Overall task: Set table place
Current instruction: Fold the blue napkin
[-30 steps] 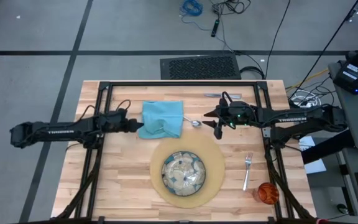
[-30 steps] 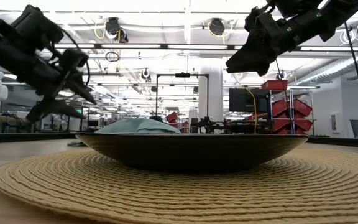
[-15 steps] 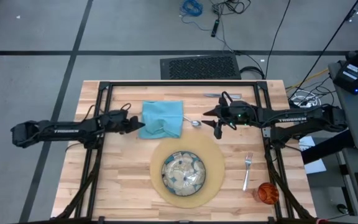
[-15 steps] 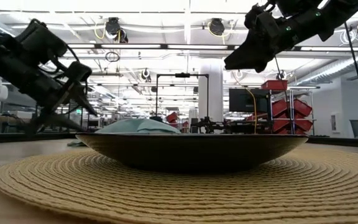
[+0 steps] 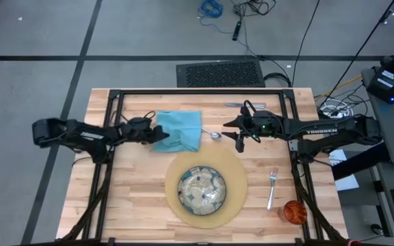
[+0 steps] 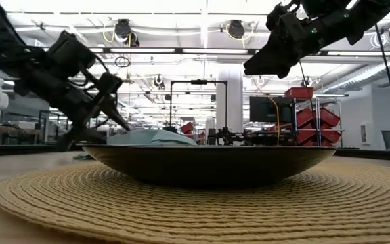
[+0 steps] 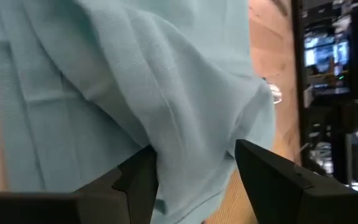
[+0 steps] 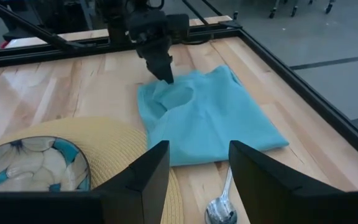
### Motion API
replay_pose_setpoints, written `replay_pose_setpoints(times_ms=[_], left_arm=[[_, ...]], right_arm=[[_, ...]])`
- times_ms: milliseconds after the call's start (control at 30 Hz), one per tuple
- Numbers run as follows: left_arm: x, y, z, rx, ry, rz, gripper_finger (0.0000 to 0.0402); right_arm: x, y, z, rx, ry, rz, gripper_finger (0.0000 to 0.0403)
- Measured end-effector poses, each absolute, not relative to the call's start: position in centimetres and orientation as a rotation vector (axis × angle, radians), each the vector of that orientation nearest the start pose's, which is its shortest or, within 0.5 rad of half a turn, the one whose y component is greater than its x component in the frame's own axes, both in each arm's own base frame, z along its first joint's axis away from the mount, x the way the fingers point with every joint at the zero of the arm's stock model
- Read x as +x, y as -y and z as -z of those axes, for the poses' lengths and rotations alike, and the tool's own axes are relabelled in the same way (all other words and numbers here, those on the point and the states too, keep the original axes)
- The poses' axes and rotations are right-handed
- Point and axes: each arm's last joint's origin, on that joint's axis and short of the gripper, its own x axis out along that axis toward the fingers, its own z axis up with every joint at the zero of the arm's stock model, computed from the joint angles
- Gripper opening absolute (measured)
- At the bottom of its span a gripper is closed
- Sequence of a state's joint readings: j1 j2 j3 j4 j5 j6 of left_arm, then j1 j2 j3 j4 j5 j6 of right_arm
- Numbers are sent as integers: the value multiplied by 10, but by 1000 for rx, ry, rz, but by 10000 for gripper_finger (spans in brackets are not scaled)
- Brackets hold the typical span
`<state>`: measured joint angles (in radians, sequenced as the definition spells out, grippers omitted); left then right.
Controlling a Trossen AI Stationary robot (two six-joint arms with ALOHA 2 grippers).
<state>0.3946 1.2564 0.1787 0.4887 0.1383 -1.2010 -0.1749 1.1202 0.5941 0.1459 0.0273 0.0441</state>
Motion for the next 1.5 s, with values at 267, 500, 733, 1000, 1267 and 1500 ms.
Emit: replay_pose_setpoints(times_ms=[267, 500, 733, 1000, 1267, 1500], left_arm=[[194, -79, -107, -1317, -382, -553, 192], [218, -87, -125, -1228, -350, -401, 101], [223, -82, -127, -1203, -415, -292, 3], [218, -72, -140, -1176, -449, -206, 0], [188, -68, -160, -1119, -530, -280, 0], [162, -66, -165, -1067, -611, -378, 0]], right_arm=[[234, 35, -234, 65, -376, 178, 157], [235, 31, -234, 61, -380, 168, 157], [233, 31, -231, 90, -409, 176, 139], [233, 31, -230, 96, -423, 178, 113], [233, 31, -229, 112, -429, 181, 94], [238, 30, -221, 140, -464, 176, 91]])
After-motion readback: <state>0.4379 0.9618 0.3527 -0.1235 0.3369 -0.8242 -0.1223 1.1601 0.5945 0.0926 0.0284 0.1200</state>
